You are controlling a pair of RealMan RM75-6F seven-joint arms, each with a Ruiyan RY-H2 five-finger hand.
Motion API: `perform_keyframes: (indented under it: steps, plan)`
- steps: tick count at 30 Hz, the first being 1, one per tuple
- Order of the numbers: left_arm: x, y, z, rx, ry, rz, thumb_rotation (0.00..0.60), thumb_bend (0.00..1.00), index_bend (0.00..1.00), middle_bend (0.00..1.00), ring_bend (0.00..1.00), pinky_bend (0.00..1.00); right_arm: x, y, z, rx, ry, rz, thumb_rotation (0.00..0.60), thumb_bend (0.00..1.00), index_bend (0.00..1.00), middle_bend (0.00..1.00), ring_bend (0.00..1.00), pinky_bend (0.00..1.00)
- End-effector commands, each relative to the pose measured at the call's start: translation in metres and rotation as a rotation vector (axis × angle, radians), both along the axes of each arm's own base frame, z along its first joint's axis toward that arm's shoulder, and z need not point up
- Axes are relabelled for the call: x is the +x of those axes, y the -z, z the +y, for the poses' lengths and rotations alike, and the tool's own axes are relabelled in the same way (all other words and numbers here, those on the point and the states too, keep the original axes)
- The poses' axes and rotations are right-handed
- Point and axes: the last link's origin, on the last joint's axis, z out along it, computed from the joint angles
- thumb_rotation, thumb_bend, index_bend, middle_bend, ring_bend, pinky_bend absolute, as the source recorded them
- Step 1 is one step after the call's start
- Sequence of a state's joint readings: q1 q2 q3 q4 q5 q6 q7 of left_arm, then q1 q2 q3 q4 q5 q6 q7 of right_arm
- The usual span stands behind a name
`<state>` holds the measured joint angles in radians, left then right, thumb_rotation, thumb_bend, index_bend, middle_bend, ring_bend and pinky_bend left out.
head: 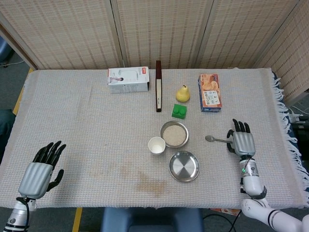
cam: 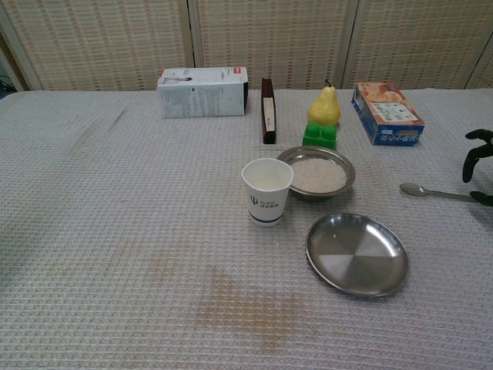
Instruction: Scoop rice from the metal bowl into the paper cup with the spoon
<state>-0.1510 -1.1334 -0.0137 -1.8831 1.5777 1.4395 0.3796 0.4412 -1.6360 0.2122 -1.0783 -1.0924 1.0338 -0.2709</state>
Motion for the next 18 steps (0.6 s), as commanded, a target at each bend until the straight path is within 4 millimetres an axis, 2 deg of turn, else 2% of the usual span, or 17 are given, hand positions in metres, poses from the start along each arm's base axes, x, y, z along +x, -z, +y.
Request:
perform_keyframes:
  steps: [1, 7, 18]
  plan:
    - [0.0, 0.0, 0.001, 0.002, -0.002, 0.0, 0.6, 0.46, 0.0, 0.0, 0.0, 0.13, 0.003, 0.007, -0.004, 0.015, -0.004, -0.002, 0.6, 0.27, 0.49, 0.0, 0.0, 0.0]
    - [-0.002, -0.001, 0.002, 0.006, -0.005, 0.004, 0.6, 0.45, 0.0, 0.0, 0.0, 0.13, 0.006, 0.017, -0.009, 0.034, -0.006, 0.005, 0.6, 0.27, 0.5, 0.0, 0.0, 0.0]
    - [-0.003, -0.002, 0.001, 0.006, -0.006, 0.003, 0.6, 0.45, 0.0, 0.0, 0.0, 0.13, 0.008, 0.023, -0.013, 0.044, -0.008, 0.006, 0.6, 0.27, 0.51, 0.0, 0.0, 0.0]
